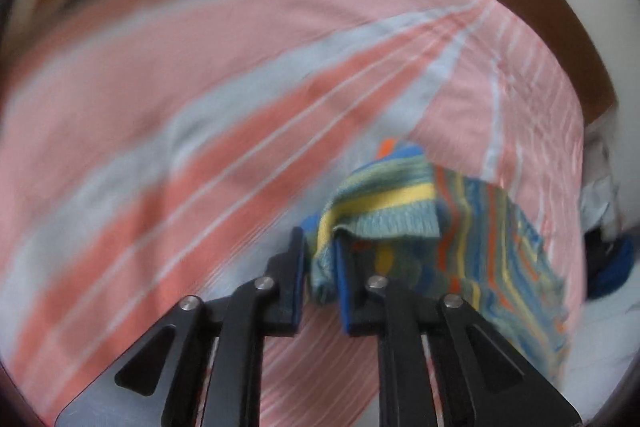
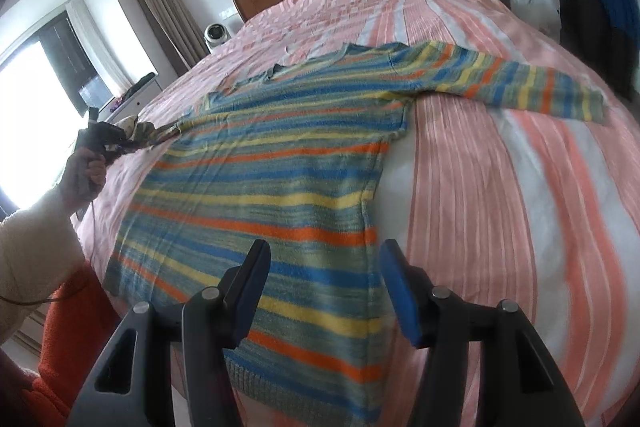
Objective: Fold small clothes
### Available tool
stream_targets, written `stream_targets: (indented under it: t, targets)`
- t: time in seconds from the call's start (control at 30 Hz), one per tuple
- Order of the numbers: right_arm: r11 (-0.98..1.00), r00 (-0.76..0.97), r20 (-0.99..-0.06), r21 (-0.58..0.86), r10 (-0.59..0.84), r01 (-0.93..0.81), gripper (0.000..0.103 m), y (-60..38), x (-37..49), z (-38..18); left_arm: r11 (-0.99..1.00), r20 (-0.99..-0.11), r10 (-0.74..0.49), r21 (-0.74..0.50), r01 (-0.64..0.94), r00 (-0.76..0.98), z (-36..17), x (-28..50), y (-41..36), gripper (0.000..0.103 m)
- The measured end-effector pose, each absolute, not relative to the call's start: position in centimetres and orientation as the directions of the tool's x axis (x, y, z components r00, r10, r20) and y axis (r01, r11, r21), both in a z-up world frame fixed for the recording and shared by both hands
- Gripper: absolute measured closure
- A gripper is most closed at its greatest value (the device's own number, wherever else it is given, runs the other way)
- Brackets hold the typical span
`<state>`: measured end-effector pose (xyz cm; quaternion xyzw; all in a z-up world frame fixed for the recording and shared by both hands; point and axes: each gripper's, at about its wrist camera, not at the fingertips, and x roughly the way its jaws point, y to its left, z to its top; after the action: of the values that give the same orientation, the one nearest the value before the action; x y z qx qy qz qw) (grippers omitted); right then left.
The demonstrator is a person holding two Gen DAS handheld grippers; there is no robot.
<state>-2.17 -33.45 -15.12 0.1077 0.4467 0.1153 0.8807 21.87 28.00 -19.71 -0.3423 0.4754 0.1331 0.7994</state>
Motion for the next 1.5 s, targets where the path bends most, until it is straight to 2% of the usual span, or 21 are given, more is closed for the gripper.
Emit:
stream_targets:
  t: [0.07, 0.1, 0.17, 0.33, 0.37, 0.4, 0.47, 0.5, 0.53, 0.63, 0.73, 0.9, 1.1, 1.13, 1.17, 1.2, 1.23, 1.27, 1.3, 1.33, 1.5]
  targets:
    - [0.953, 0.570, -0.768, 0.286, 0.290, -0.100, 0.046, -33.6, -2.3, -15.3, 0.657, -0.821, -0.133, -0.492, -0.571, 0.555, -19.9, 20.2, 30.0, 0.076]
    - [0.954, 0.572, -0.768, 0.283, 0.287, -0.100, 0.046, -33.6, -2.4, -15.2, 0.630, -0.816, -0.117, -0.501, -0.593, 0.566, -19.8, 19.3, 31.0, 0.071]
    - [0.957, 0.575, -0.769, 0.274, 0.278, -0.097, 0.046, -33.8, -2.6, -15.2, 0.615, -0.824, -0.079, -0.484, -0.622, 0.562, -19.5, 18.0, 32.2, 0.069]
    - [0.957, 0.563, -0.777, 0.268, 0.283, -0.111, 0.046, -34.4, -1.2, -13.8, 0.741, -0.878, 0.087, -0.259, -0.620, 0.471, -16.0, 16.8, 32.3, 0.066]
    - [0.958, 0.564, -0.775, 0.258, 0.284, -0.127, 0.046, -34.5, -0.4, -13.0, 0.804, -0.872, 0.088, -0.222, -0.551, 0.481, -14.8, 17.8, 31.0, 0.061]
    - [0.958, 0.566, -0.774, 0.245, 0.285, -0.148, 0.046, -34.8, 0.8, -12.0, 0.857, -0.871, 0.074, -0.194, -0.477, 0.486, -13.7, 18.8, 29.6, 0.044]
    - [0.959, 0.576, -0.767, 0.206, 0.282, -0.196, 0.045, -35.2, 4.2, -9.4, 0.950, -0.871, 0.015, -0.140, -0.278, 0.490, -11.5, 21.5, 25.2, 0.018]
    - [0.960, 0.585, -0.763, 0.184, 0.276, -0.213, 0.042, -35.3, 6.1, -8.1, 0.977, -0.870, -0.028, -0.128, -0.171, 0.491, -10.6, 23.0, 22.8, 0.012]
    - [0.957, 0.587, -0.760, 0.168, 0.278, -0.237, 0.035, -35.4, 8.8, -7.0, 0.992, -0.868, -0.077, -0.115, -0.047, 0.490, -9.9, 24.9, 19.7, 0.012]
    - [0.948, 0.577, -0.765, 0.136, 0.285, -0.288, 0.034, -35.4, 16.4, -5.4, 0.989, -0.881, -0.132, -0.086, 0.121, 0.455, -9.7, 29.4, 14.3, 0.012]
    - [0.931, 0.496, -0.802, 0.196, 0.333, -0.308, 0.034, -35.5, 24.1, -6.4, 0.970, -0.896, -0.159, -0.065, 0.234, 0.413, -11.3, 34.5, 10.0, 0.012]
    - [0.905, 0.346, -0.861, 0.254, 0.372, -0.341, 0.034, -35.4, 32.9, -10.8, 0.925, -0.915, -0.117, 0.042, 0.378, 0.386, -14.9, 39.8, 5.3, 0.012]
    - [0.895, 0.270, -0.911, 0.187, 0.312, -0.406, 0.034, -33.7, 39.2, -16.1, 0.875, -0.943, -0.034, 0.132, 0.465, 0.330, -19.5, 42.7, 3.0, 0.012]
    - [0.898, 0.264, -0.916, 0.182, 0.303, -0.400, 0.034, -33.4, 40.0, -17.1, 0.868, -0.949, -0.038, 0.124, 0.482, 0.313, -20.0, 42.4, 2.9, 0.015]
    - [0.901, 0.254, -0.922, 0.177, 0.293, -0.397, 0.034, -33.2, 40.5, -17.9, 0.863, -0.951, -0.054, 0.109, 0.493, 0.305, -20.1, 42.1, 2.8, 0.029]
    - [0.897, 0.232, -0.928, 0.180, 0.290, -0.403, 0.034, -32.9, 41.0, -18.9, 0.857, -0.954, -0.091, 0.071, 0.510, 0.285, -20.1, 41.8, 2.7, 0.065]
    - [0.892, 0.202, -0.940, 0.172, 0.276, -0.419, 0.034, -32.4, 41.3, -20.0, 0.854, -0.955, -0.103, 0.059, 0.517, 0.279, -19.9, 41.6, 2.5, 0.092]
    - [0.889, 0.188, -0.951, 0.144, 0.246, -0.434, 0.050, -32.0, 41.4, -20.7, 0.852, -0.950, -0.076, 0.096, 0.514, 0.303, -19.7, 41.4, 2.1, 0.099]
    - [0.883, 0.208, -0.959, 0.075, 0.190, -0.464, 0.068, -31.4, 41.2, -20.9, 0.836, -0.927, -0.027, 0.183, 0.517, 0.373, -19.1, 40.9, 1.5, 0.099]
    - [0.880, 0.218, -0.960, 0.054, 0.176, -0.472, 0.098, -31.2, 41.2, -20.6, 0.830, -0.906, -0.006, 0.232, 0.507, 0.424, -18.6, 40.7, 1.1, 0.100]
    - [0.872, 0.462, -0.886, -0.252, -0.034, -0.420, 0.100, -29.6, 40.9, -17.2, 0.906, -0.832, 0.009, 0.241, 0.347, 0.554, -17.1, 42.4, 1.6, 0.100]
